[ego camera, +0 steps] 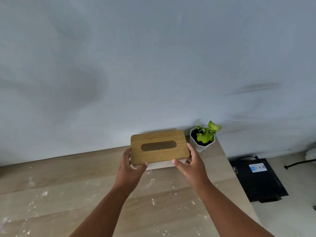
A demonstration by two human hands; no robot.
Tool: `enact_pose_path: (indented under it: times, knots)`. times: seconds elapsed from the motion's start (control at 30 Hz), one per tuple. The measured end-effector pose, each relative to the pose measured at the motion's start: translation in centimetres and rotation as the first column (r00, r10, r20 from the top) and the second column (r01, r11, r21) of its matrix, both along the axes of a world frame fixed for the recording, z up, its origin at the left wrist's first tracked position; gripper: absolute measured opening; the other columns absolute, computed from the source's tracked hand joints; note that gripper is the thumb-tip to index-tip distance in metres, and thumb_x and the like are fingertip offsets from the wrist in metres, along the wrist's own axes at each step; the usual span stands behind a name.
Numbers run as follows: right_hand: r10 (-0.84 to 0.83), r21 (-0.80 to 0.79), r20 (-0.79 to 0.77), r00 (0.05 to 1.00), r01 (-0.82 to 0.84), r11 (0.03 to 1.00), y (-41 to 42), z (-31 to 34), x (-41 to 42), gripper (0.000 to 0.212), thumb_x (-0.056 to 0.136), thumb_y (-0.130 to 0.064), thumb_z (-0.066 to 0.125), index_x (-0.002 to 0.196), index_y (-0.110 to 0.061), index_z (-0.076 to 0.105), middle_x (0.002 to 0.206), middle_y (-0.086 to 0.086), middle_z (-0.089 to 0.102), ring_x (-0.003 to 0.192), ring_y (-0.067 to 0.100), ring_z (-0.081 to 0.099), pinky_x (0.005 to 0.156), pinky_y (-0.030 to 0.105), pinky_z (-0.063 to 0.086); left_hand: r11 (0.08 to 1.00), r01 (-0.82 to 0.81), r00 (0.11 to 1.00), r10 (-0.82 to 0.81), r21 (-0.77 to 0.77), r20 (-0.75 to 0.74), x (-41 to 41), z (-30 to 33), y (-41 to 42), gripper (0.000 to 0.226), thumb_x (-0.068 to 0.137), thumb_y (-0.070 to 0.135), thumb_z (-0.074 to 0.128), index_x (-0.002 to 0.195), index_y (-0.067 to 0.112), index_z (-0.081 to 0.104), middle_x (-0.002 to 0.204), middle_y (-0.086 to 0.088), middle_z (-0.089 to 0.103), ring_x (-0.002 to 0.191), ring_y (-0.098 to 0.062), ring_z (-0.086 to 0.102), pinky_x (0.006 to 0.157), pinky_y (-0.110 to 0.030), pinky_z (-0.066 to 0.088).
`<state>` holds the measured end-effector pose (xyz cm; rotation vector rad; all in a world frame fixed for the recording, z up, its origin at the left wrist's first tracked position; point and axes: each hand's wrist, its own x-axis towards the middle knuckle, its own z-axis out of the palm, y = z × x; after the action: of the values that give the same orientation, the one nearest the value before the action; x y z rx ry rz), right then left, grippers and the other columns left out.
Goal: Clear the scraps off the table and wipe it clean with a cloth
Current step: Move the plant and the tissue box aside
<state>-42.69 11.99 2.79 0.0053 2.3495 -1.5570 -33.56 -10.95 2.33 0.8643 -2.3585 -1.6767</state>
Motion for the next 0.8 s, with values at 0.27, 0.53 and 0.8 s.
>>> enact_pose_path:
  times: [0.27,0.53,0.8]
  knots:
    - [0.036,-0.013,-0.004,0.999,-0.036,0.999,1.8,-0.6,-2.6,0.097,0.080,-0.037,0.086,0.159,-0.029,0.031,0.153,-0.004,0.051,0.137,0.014,0.051,0.116,0.044,0.044,1.000,-0.016,0.998,0.017,-0.018,0.058,-2.3,-0.5,2.2,0.074,0.084,0.029,0.082,0.143,0.040,0.039,0.134,0.008,0.057,0.122,-0.013,0.057,0.106,-0.046,0.050]
    - [0.085,0.014,-0.031,0.996,-0.085,0.996,2.6,-0.8,-3.7,0.097,0.083,-0.045,0.081,0.161,-0.037,0.023,0.155,-0.006,0.050,0.139,0.014,0.051,0.116,0.043,0.044,0.998,-0.063,0.995,0.063,-0.002,0.073,-3.5,-0.7,3.5,0.073,0.087,0.029,0.078,0.147,0.039,0.036,0.134,0.006,0.057,0.120,-0.016,0.058,0.101,-0.043,0.052]
    - [0.128,0.014,-0.041,0.991,-0.128,0.992,2.9,-0.7,-3.9,0.097,0.088,-0.044,0.077,0.163,-0.037,0.016,0.160,-0.006,0.044,0.143,0.015,0.047,0.118,0.042,0.041,0.997,-0.082,0.992,0.081,0.002,0.098,-3.7,-0.7,4.2,0.070,0.089,0.033,0.074,0.147,0.042,0.035,0.128,0.006,0.059,0.114,-0.016,0.059,0.093,-0.039,0.051]
